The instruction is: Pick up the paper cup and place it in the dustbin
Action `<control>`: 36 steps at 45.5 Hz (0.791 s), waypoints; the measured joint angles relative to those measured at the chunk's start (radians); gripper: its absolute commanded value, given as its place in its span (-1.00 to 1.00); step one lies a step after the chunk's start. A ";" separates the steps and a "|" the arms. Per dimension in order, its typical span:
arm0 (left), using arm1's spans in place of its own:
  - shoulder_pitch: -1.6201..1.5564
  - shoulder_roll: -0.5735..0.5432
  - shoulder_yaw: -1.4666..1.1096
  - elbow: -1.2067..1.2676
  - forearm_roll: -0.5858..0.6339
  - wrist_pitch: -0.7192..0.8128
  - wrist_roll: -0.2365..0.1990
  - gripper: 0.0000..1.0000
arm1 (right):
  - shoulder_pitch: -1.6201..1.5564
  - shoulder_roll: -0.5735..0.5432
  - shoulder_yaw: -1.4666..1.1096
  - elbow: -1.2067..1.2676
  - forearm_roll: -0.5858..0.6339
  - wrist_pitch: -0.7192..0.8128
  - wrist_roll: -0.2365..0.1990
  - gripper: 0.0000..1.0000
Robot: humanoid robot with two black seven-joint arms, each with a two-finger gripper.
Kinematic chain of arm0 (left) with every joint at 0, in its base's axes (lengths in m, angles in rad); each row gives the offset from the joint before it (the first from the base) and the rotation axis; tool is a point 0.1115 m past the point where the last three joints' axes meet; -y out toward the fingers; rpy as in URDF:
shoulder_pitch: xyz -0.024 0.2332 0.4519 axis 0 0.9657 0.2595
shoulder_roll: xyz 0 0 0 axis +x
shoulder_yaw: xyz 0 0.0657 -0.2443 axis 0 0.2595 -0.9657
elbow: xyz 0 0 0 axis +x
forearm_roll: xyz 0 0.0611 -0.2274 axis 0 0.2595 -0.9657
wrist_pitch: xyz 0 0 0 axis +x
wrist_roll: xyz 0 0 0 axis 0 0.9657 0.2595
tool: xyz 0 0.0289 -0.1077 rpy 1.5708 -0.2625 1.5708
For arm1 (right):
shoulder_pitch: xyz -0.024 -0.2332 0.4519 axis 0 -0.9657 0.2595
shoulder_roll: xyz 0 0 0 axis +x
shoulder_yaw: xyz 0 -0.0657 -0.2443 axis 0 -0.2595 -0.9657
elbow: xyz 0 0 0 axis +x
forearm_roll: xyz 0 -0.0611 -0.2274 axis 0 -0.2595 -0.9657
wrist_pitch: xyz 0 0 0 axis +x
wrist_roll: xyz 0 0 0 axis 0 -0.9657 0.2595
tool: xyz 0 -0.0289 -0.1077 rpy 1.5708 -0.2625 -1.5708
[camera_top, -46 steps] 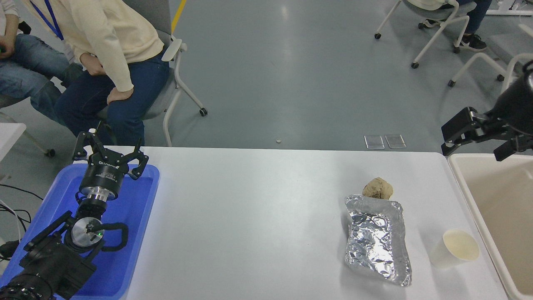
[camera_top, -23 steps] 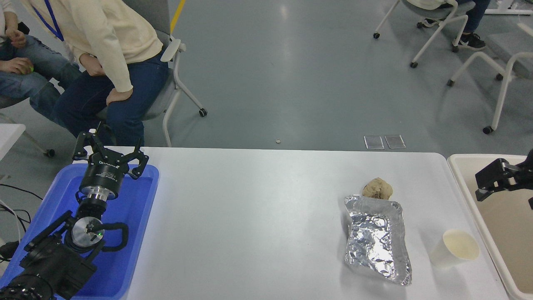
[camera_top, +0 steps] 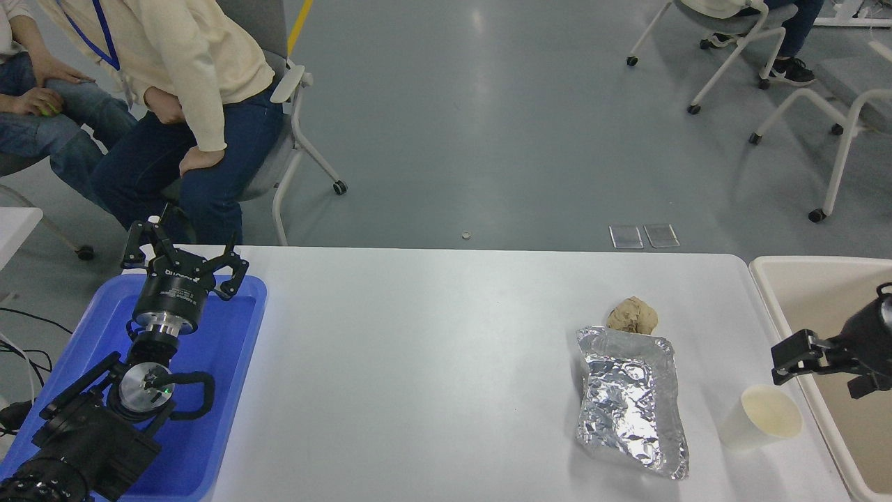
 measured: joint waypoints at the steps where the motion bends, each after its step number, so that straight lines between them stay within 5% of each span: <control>1: 0.000 0.000 0.000 0.000 0.000 0.000 0.000 1.00 | -0.010 0.000 0.003 -0.006 -0.001 -0.006 0.000 1.00; 16: 0.000 0.000 0.000 0.000 0.000 0.000 0.000 1.00 | -0.174 -0.003 0.097 -0.101 -0.011 -0.065 -0.001 0.89; 22: 0.000 0.000 0.000 0.000 0.000 0.000 0.000 1.00 | -0.222 -0.001 0.127 -0.127 -0.012 -0.078 -0.001 0.46; 32: 0.000 0.000 0.000 0.000 0.000 0.000 0.000 1.00 | -0.274 -0.005 0.165 -0.148 -0.013 -0.108 -0.001 -0.95; 36: 0.000 0.000 0.000 0.000 0.001 0.000 0.000 1.00 | -0.282 -0.012 0.172 -0.149 -0.012 -0.111 -0.002 -1.00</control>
